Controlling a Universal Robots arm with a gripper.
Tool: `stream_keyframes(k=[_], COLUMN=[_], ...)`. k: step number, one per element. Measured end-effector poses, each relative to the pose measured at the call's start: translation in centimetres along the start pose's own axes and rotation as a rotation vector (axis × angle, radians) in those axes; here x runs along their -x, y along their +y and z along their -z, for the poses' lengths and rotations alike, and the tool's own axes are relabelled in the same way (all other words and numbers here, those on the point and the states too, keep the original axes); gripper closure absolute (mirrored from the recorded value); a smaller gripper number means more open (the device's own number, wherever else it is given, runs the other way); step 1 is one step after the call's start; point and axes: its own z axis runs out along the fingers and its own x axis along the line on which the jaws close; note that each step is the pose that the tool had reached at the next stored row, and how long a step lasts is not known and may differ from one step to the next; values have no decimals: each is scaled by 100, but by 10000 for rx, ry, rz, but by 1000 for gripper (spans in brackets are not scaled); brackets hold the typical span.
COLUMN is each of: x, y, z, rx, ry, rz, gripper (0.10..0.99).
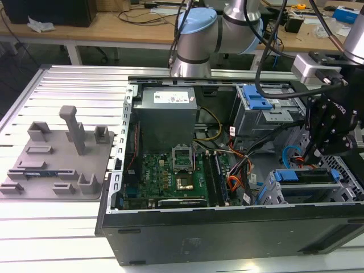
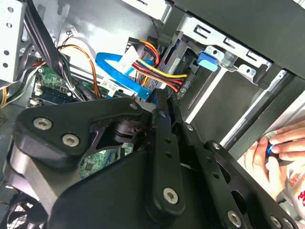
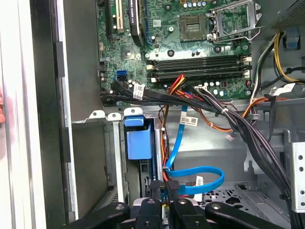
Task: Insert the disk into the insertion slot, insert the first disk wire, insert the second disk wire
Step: 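Insert the second disk wire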
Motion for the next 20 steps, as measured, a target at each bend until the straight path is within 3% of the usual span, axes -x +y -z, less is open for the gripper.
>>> stream_keyframes(k=[1, 9, 20], x=[-19, -123, -147], y=[-1, -6, -7], z=[-1, -11, -22], rx=[3, 7, 8], ry=[-59, -192, -200], rz=[3, 35, 38], gripper=[925, 925, 925])
